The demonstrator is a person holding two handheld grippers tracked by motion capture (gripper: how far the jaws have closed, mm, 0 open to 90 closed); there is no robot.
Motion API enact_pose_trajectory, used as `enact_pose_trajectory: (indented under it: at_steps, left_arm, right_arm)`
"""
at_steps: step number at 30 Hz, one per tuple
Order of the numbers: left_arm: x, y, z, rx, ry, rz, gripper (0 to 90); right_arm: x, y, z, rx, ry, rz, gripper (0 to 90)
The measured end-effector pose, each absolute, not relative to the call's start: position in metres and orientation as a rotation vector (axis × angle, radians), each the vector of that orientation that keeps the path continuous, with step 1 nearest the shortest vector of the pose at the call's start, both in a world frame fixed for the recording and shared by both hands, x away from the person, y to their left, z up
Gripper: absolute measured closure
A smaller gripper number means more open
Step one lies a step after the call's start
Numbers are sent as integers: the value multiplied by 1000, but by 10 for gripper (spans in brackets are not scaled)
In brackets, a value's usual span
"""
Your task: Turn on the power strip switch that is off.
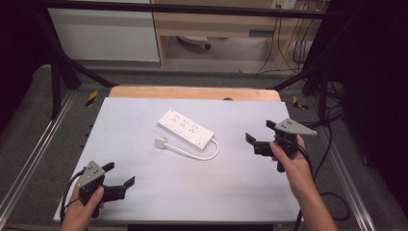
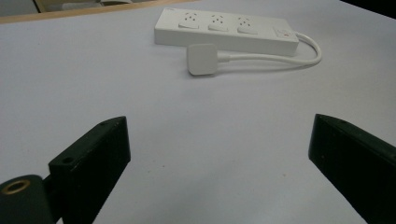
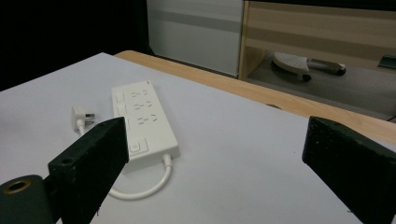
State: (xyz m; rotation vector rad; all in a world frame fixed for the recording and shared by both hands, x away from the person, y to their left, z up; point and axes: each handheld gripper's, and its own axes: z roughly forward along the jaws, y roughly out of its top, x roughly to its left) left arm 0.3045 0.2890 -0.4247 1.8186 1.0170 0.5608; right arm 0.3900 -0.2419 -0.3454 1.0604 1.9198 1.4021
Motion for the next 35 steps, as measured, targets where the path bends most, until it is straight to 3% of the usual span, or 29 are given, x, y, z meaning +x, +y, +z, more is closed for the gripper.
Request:
enact_pose_trajectory:
  at_steps: [15,35]
  left_arm:
    - [305,290,-425,1807,1035,568,57]
    - [304,287,-424,1820,1011,579,57]
  right_arm:
    - [351,-277,-398,1150,1887,1384,62]
    - [346,-276,-450,1273,2027,1185,49]
